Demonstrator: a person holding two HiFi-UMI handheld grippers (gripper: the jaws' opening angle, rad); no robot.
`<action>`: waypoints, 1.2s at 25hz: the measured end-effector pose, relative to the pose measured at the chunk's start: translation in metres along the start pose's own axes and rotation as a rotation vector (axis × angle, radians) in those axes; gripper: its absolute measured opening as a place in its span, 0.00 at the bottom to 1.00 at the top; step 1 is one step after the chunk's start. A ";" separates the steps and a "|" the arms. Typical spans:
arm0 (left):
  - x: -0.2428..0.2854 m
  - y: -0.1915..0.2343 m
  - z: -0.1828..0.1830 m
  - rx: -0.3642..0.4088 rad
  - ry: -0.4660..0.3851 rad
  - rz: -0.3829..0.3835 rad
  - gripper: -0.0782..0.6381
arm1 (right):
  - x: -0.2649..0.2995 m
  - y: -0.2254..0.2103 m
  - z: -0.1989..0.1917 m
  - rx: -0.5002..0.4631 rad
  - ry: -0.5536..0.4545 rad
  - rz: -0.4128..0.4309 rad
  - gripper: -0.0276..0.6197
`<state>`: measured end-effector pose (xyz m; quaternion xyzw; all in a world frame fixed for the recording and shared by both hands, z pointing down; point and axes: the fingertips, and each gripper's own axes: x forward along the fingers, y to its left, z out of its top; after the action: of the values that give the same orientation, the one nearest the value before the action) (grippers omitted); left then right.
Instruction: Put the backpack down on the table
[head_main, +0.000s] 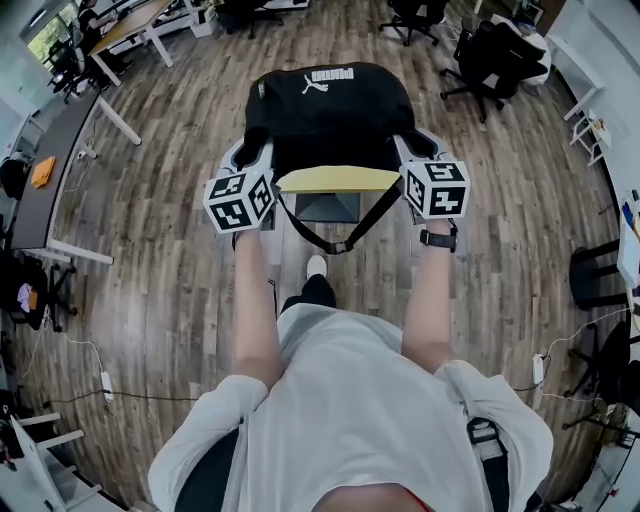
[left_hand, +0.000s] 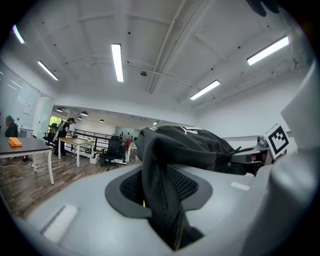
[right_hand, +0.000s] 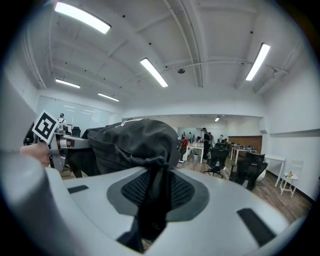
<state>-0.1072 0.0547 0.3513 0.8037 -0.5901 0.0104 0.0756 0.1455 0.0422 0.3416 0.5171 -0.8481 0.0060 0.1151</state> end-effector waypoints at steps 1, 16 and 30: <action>0.012 0.011 0.005 -0.002 -0.003 -0.003 0.27 | 0.015 -0.001 0.007 -0.005 -0.002 0.002 0.18; 0.198 0.115 0.024 -0.056 0.034 -0.076 0.27 | 0.198 -0.048 0.034 0.007 0.051 -0.085 0.18; 0.289 0.172 -0.014 -0.081 0.115 -0.052 0.27 | 0.314 -0.069 -0.013 0.083 0.134 -0.099 0.18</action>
<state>-0.1816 -0.2674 0.4150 0.8131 -0.5638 0.0308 0.1420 0.0707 -0.2628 0.4096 0.5613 -0.8108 0.0699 0.1501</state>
